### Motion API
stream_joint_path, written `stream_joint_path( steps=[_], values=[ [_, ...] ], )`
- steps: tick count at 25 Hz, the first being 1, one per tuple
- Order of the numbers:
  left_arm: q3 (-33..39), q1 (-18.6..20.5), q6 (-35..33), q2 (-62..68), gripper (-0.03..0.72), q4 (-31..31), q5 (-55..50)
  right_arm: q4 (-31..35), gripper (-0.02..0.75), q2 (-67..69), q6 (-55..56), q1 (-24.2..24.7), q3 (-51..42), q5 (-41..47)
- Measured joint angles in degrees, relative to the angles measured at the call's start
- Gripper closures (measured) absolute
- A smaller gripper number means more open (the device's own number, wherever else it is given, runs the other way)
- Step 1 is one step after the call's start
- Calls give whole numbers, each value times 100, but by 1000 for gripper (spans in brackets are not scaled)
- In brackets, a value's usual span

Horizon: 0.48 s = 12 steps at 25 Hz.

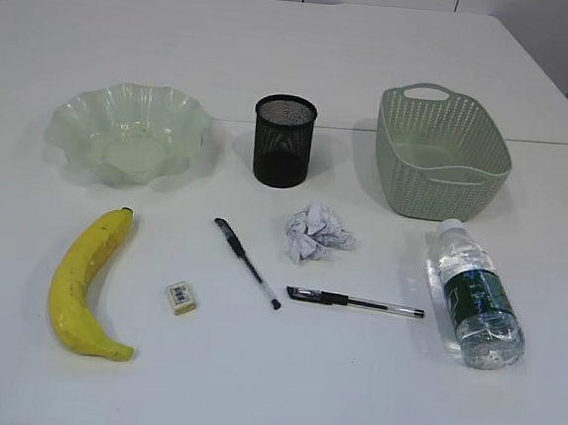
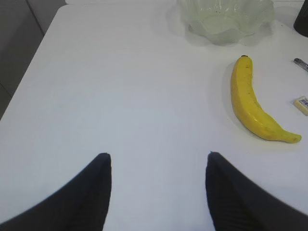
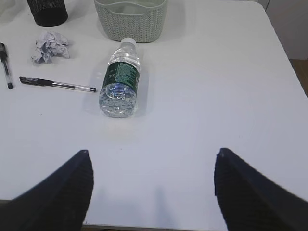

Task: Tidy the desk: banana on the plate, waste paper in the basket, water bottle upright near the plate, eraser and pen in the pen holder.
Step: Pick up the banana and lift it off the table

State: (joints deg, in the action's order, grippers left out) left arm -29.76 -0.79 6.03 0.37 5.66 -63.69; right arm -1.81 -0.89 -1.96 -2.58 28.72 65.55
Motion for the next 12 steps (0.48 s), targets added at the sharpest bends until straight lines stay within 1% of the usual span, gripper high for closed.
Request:
stream_joint_path(
  steps=[4,12],
  values=[
    [0,0,0,0,276,0,0,0,152,0,0,0,0,0],
    [0,0,0,0,283,0,0,0,152,0,0,0,0,0]
  ],
)
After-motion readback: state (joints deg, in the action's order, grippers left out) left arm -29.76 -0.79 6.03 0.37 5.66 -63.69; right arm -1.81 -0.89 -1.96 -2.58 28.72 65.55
